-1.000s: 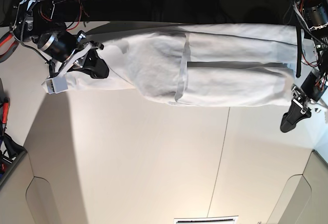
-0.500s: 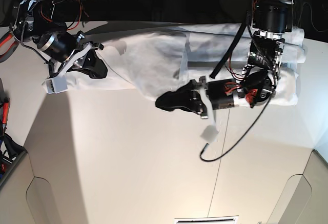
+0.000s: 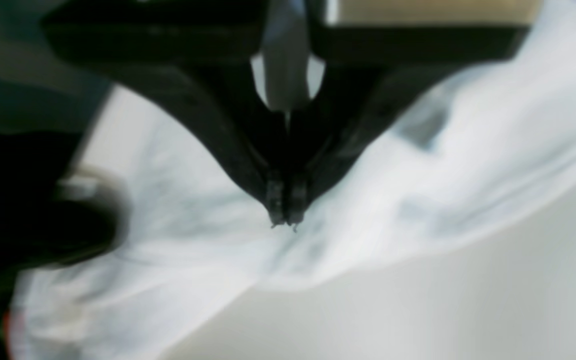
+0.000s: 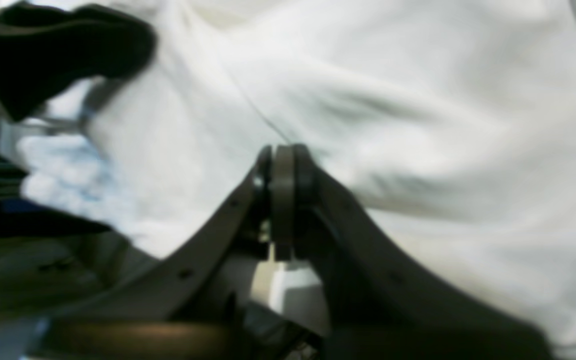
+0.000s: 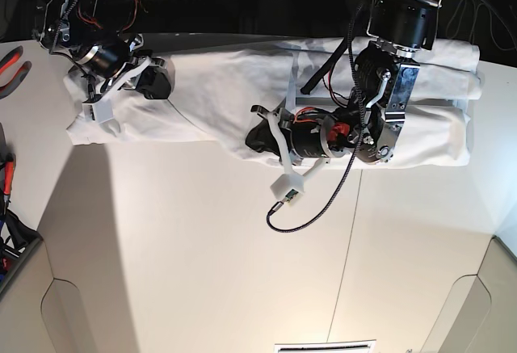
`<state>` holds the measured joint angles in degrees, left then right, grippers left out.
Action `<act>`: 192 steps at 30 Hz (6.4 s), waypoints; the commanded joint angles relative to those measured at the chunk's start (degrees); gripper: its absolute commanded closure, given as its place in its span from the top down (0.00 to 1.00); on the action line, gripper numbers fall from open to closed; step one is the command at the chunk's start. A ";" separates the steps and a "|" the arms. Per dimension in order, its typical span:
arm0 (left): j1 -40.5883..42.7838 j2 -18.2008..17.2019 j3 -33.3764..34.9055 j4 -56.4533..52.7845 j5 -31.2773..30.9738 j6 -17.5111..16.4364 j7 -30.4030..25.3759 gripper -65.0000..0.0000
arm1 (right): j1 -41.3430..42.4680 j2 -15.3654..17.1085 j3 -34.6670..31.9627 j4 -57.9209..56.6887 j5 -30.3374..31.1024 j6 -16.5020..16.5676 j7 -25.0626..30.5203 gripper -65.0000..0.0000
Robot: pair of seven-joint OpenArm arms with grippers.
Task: Layout the t-shirt on the table in an organized manner, then fold the t-shirt properly
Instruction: 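Release the left gripper and sweep it across the folded shirt, then grasp the shirt's end with the left gripper while the right gripper holds, then lift the shirt end with the left gripper and fold it toward the right gripper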
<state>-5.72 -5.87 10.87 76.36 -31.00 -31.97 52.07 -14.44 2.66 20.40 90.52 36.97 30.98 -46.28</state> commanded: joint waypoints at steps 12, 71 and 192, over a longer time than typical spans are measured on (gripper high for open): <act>-0.63 0.11 -0.02 0.55 14.08 6.93 -5.64 0.00 | 0.74 0.37 8.79 0.92 -0.09 -0.24 2.14 0.00; 12.79 -16.85 -65.79 -9.42 -6.36 0.63 -18.47 0.49 | 10.29 0.35 -41.88 12.50 -21.14 0.26 6.84 0.00; 11.65 -13.86 -53.40 6.64 -54.00 -8.03 25.75 0.00 | 14.27 0.50 -17.73 12.55 -8.07 -3.26 -2.62 0.00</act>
<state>6.39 -18.74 -42.37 82.00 -82.78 -39.48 78.74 -0.82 3.27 2.57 102.10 27.66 27.03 -50.00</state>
